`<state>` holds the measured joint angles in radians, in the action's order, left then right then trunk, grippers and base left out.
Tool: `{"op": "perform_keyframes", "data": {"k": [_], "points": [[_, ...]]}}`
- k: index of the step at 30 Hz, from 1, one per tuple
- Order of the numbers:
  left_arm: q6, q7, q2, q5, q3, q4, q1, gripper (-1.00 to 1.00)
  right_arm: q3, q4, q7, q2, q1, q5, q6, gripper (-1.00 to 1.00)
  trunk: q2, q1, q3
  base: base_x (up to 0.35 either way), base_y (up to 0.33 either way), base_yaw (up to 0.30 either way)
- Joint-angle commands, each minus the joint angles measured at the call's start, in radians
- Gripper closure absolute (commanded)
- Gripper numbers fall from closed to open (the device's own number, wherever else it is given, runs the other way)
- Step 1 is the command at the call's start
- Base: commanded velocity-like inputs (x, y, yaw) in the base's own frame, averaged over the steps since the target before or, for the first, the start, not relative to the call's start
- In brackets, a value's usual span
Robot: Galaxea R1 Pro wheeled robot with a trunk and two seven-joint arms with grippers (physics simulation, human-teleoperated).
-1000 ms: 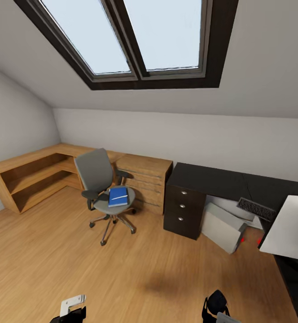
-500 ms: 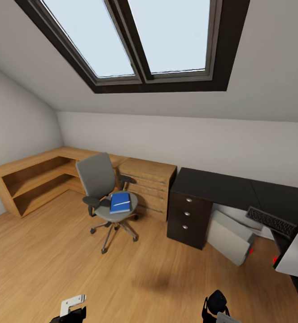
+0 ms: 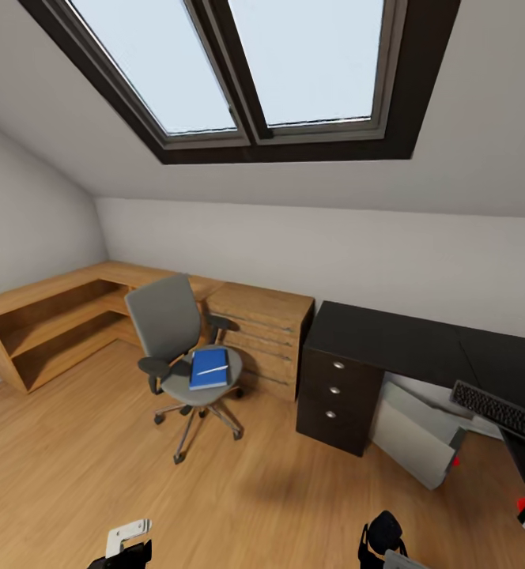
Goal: In the bedroom, organize the workspace by keeping the computer under the desk, ensuring the monitor is on the desk, placing the keyboard on the desk next to the monitor, placing the mouse on the desk next to the keyboard, moving the folder from the swivel chair onto the desk next to the mouse, stacking the notebook on top of the folder with the pen on top of the notebook, and positioning the swivel chair next to the desk.
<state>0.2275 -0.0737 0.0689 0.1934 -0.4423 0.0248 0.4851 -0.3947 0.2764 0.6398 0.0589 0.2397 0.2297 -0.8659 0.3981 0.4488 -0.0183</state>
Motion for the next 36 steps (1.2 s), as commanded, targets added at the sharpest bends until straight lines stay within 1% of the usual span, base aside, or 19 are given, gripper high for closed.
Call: {"op": "perform_keyframes", "data": {"k": [1,7,8,9,12,13,16,17,18,19,20,21,22,24,25,26,27,30,36], "points": [[0.004,-0.005,0.0,0.011,-0.006,-0.002,0.001,-1.0,-0.009,0.0,0.005,0.0,0.001,0.008,-0.004,1.0,0.002,0.001,-0.002,0.322,0.0,0.0],[0.004,-0.003,-0.003,0.011,-0.006,-0.002,0.001,-1.0,-0.009,0.001,0.005,-0.002,0.001,0.008,-0.004,1.0,0.002,0.001,-0.002,0.322,0.0,0.0],[0.004,-0.003,-0.011,0.011,-0.006,-0.002,0.001,-1.0,-0.008,0.003,0.005,-0.006,0.001,0.008,-0.004,1.0,0.002,0.001,-0.002,0.322,0.0,0.0],[0.015,-0.004,-0.058,0.01,-0.004,0.006,0.001,-1.0,-0.006,0.017,-0.053,-0.049,0.034,0.017,0.0,1.0,0.002,0.001,-0.002,0.32,0.0,0.0],[0.037,-0.003,-0.067,0.009,-0.004,0.057,0.001,-1.0,-0.004,0.028,-0.073,-0.055,0.089,0.043,0.005,1.0,0.002,0.001,-0.002,0.314,-0.014,0.0],[0.044,-0.003,-0.102,0.008,-0.005,0.223,0.001,-1.0,-0.003,0.109,-0.079,-0.058,0.139,0.086,0.054,1.0,0.002,0.001,-0.002,0.31,-0.09,0.0],[-0.007,-0.003,-0.151,0.008,-0.005,0.403,0.001,-1.0,0.003,0.289,-0.081,-0.076,0.154,0.117,0.236,1.0,0.002,0.001,-0.002,0.31,-0.098,0.0],[-0.171,-0.003,-0.204,0.008,-0.004,0.6,0.001,-1.0,0.036,0.517,-0.082,-0.104,0.16,0.146,0.489,1.0,0.002,0.001,-0.002,0.299,-0.034,0.0],[-0.262,-0.002,-0.223,0.007,0.001,0.695,0.001,-1.0,0.06,0.614,-0.083,-0.11,0.161,0.158,0.598,1.0,0.002,0.001,-0.002,0.276,-0.022,0.0],[-0.304,-0.002,-0.23,0.007,0.005,0.738,0.001,-1.0,0.072,0.657,-0.083,-0.112,0.161,0.163,0.647,1.0,0.002,0.001,-0.002,0.263,-0.017,0.0],[-0.385,0.0,-0.241,0.005,0.02,0.823,0.001,-1.0,0.097,0.744,-0.083,-0.115,0.162,0.169,0.745,1.0,0.002,0.001,-0.002,0.238,-0.011,0.0],[-0.424,0.001,-0.243,0.005,0.031,0.864,0.001,-1.0,0.11,0.788,-0.084,-0.116,0.163,0.172,0.795,1.0,0.002,0.001,-0.002,0.229,-0.009,0.0],[-0.494,0.005,-0.243,0.003,0.06,0.939,0.001,-1.0,0.132,0.875,-0.085,-0.117,0.168,0.176,0.895,1.0,0.002,0.001,-0.002,0.218,-0.006,0.0],[-0.554,0.011,-0.243,-0.004,0.094,1.006,0.001,-1.0,0.148,0.959,-0.085,-0.117,0.175,0.179,0.993,1.0,0.002,0.001,-0.002,0.226,-0.004,0.0],[-0.601,0.015,-0.243,-0.023,0.124,1.066,0.001,-1.0,0.158,1.037,-0.085,-0.116,0.18,0.184,1.083,1.0,0.002,0.001,-0.002,0.247,-0.002,0.0],[-0.62,0.016,-0.243,-0.036,0.136,1.091,0.001,-1.0,0.162,1.071,-0.086,-0.116,0.182,0.188,1.123,1.0,0.002,0.001,-0.002,0.26,-0.002,0.0],[-0.65,0.018,-0.243,-0.071,0.156,1.133,0.001,-1.0,0.167,1.126,-0.086,-0.116,0.185,0.2,1.191,1.0,0.002,0.001,-0.002,0.282,-0.001,0.0],[-0.681,0.021,-0.243,-0.145,0.177,1.163,0.001,-1.0,0.171,1.17,-0.089,-0.116,0.187,0.238,1.266,1.0,0.002,0.001,-0.002,0.297,-0.001,0.0],[-0.693,0.021,-0.243,-0.193,0.191,1.084,0.001,-1.0,0.151,1.055,-0.093,-0.115,0.189,0.273,1.292,1.0,0.002,0.001,-0.002,0.314,0.0,0.0]]}}
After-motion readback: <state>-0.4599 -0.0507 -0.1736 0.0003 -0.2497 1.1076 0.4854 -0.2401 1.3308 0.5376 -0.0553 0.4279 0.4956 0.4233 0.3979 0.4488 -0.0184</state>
